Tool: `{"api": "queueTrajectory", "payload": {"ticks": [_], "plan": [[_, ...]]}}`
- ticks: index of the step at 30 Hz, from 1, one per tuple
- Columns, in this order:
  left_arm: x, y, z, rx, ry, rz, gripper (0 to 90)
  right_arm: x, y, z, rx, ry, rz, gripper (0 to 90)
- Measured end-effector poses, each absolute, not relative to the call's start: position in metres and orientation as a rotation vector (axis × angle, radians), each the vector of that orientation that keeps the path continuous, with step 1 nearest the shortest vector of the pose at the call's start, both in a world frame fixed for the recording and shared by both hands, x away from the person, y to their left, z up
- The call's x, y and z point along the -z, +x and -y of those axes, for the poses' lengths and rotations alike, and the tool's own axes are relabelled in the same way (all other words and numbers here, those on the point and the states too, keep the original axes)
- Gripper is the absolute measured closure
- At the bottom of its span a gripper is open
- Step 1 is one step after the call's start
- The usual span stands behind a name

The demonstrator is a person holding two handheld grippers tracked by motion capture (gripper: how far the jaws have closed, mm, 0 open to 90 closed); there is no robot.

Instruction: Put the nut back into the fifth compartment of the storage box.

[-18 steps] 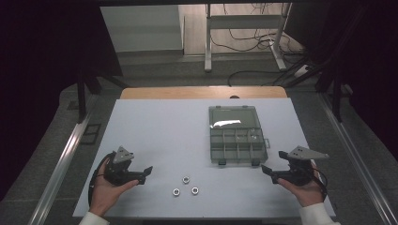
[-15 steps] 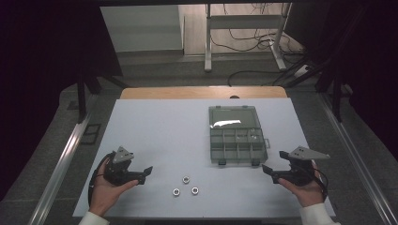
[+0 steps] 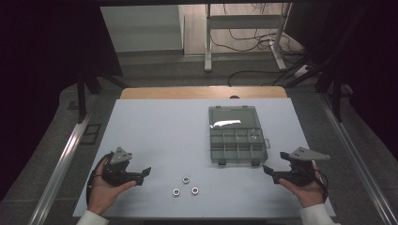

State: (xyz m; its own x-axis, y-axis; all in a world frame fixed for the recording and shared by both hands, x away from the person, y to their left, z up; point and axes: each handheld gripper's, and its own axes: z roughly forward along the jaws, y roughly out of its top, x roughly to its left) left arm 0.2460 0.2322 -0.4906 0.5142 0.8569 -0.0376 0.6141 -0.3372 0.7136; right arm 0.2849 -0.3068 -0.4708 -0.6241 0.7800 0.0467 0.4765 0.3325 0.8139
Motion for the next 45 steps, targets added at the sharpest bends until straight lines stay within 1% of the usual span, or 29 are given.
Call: {"api": "queueTrajectory", "payload": {"ticks": [6,15,18,33,45], "plan": [[0.489,0.243,-0.231,-0.460,2.074,-1.192,8.9,0.469,0.279,0.304,-1.194,1.101,-2.240,12.4],[0.487,0.242,-0.230,-0.453,2.082,-1.199,9.2,0.472,0.284,0.302,-1.189,1.097,-2.251,12.5],[0.484,0.241,-0.227,-0.422,2.088,-1.182,8.6,0.472,0.285,0.301,-1.183,1.090,-2.260,12.6],[0.468,0.242,-0.212,-0.371,2.149,-1.111,8.7,0.471,0.284,0.297,-1.186,1.084,-2.259,12.9],[0.468,0.252,-0.196,-0.327,2.213,-1.081,9.3,0.474,0.281,0.296,-1.176,1.076,-2.275,12.9]]}}
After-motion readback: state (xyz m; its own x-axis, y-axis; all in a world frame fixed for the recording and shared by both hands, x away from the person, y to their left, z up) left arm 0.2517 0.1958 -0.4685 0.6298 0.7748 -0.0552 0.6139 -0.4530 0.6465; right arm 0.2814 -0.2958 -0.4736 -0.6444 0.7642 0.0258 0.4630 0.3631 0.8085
